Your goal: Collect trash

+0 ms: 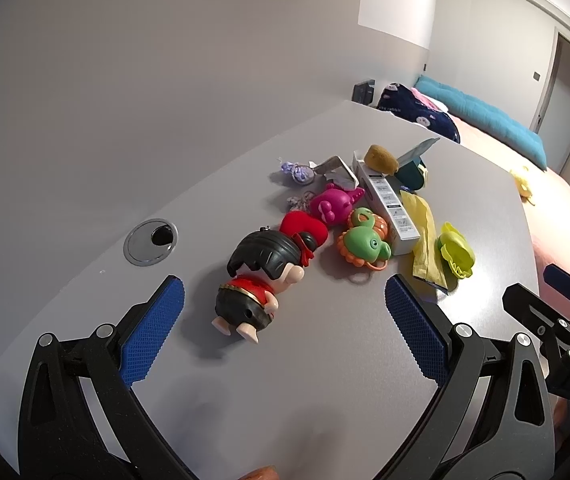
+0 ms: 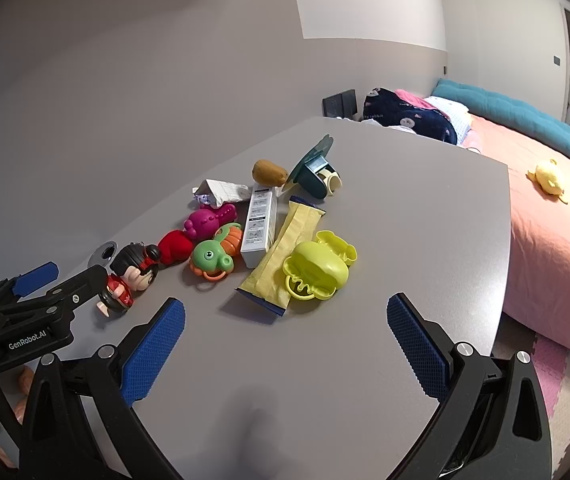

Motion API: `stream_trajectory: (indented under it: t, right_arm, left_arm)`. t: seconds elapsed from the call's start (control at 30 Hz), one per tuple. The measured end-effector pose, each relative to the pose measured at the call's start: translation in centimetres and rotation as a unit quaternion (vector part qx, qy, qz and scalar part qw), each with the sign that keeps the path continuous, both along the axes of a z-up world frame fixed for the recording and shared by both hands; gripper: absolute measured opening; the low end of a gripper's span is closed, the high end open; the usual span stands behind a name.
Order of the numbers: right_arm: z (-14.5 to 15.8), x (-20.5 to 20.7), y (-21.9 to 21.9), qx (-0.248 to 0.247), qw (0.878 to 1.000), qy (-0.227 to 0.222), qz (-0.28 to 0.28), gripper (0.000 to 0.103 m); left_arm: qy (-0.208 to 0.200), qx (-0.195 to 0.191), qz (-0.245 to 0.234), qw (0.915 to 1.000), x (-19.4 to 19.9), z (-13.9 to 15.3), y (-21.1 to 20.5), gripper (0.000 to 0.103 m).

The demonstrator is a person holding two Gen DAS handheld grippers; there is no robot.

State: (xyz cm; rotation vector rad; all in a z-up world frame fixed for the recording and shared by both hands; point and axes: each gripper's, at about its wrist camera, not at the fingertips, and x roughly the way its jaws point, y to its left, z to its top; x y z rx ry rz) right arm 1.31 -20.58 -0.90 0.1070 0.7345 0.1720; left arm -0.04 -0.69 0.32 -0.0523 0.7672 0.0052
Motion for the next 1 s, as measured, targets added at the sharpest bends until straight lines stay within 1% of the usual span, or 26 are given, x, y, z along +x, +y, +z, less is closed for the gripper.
stream_trajectory:
  t: [0.73,1.0]
  right_arm:
    - [-0.3,0.0,-0.3,0.001,1.0,0.004,0.0,0.101]
    - [-1.6,1.5,-0.6,-0.006,1.0,0.026,0.006,0.101]
  left_arm:
    - [0.004,0.003,-0.001,1.0,-0.1,-0.7,0.0,0.097]
    - [0.02,0.011,0.004,0.9997,0.5,-1.7,0.5,0.097]
